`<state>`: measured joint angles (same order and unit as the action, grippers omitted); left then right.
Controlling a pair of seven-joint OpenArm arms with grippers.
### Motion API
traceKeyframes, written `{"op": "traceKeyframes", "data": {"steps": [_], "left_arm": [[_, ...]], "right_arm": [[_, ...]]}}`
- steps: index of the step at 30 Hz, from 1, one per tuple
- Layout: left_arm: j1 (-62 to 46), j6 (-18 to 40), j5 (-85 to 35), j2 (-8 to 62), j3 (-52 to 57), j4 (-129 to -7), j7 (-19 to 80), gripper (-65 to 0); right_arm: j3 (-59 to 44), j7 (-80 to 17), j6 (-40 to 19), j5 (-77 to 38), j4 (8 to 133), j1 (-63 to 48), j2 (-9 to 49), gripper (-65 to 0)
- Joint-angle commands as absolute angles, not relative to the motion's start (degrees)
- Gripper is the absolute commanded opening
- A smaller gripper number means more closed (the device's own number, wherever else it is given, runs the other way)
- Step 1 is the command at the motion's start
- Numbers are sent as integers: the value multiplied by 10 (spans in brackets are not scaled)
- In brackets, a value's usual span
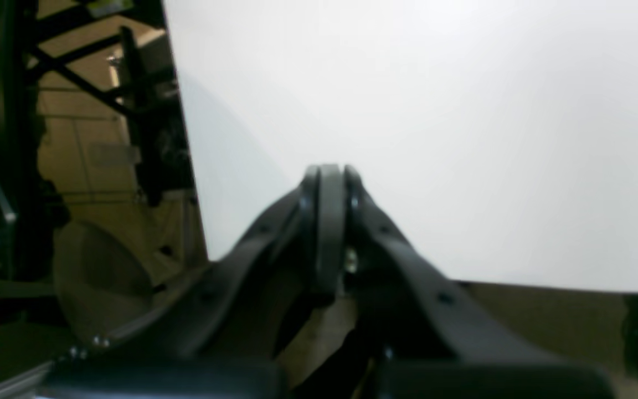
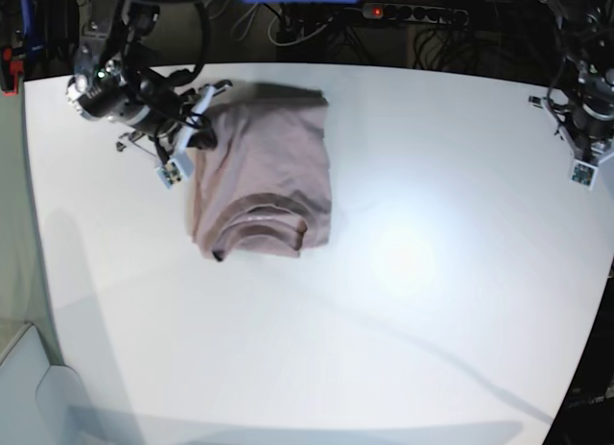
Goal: Layout the t-shirt on the table in an organized manner, then fold the t-shirt properly
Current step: 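Smooth the folded shirt's side edge with the right gripper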
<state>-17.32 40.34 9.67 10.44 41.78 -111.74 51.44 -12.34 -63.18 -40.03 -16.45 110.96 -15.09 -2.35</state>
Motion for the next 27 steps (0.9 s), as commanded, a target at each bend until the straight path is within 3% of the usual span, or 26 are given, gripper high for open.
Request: {"op": "traceKeyframes", "data": {"steps": [1,14,21,27], "left_arm": [[-174,400,98,110,420,-1127,509,-649],[-189,400,98,110,420,-1127,509,-649],[-187,400,98,110,420,-1127,511,-649],[-189,400,98,110,420,-1125,510,-649]], "right_arm": [[-122,-625,-400,-169,1120,-148,-21,-650],[-187,-654,-400,-170,1120,-97,-8,-650],[-89,-655,-400,-269,1143,-127,-20,-650],[-44,-647,-400,-271,1104,-131,-18,-650]]}}
